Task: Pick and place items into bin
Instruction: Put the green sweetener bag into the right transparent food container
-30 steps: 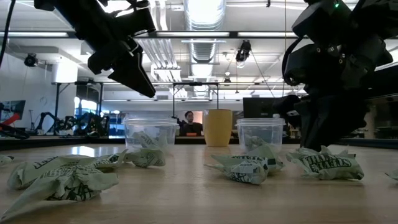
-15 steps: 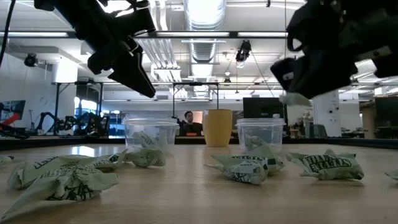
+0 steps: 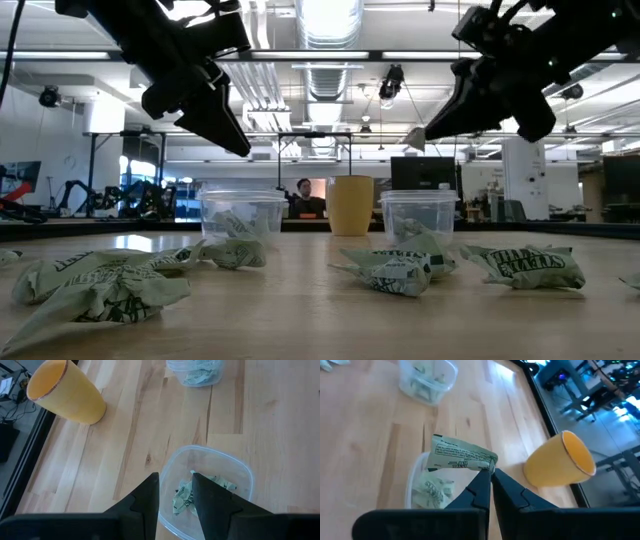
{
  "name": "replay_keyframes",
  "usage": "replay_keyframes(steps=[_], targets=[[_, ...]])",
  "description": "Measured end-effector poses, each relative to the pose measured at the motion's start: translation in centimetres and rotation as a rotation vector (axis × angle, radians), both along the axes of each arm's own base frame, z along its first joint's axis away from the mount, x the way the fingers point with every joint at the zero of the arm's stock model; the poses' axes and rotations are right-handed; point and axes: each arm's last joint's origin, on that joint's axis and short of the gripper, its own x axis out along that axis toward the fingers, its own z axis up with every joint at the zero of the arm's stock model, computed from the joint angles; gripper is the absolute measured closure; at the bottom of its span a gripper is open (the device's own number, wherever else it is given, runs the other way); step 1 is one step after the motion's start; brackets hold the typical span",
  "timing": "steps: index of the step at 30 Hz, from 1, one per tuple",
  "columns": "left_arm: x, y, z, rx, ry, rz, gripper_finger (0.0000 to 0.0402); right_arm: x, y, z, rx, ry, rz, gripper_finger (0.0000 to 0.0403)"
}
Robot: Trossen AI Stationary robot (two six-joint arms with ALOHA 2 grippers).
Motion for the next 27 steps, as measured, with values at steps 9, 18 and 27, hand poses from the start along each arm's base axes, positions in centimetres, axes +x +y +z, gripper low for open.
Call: replay_keyframes(steps=[9,18,27], targets=[[0.1,0.0,0.1,-0.003,-0.013,-0.001,0.0301,0.7,-0.5,-1.8,-0.016,0.074,-0.034,0.0394],[0.1,0.0,0.1,-0.005,-0.02,-0.001,0.0301,1.1,-0.8,-2.9,-0.051,0.111,-0.083,0.0386],[0.1,0.0,0.1,-0.006,-0.02,-0.001,0.0301,0.9,-0.9,-2.2,-0.036,0.073,-0.097,0.0321]])
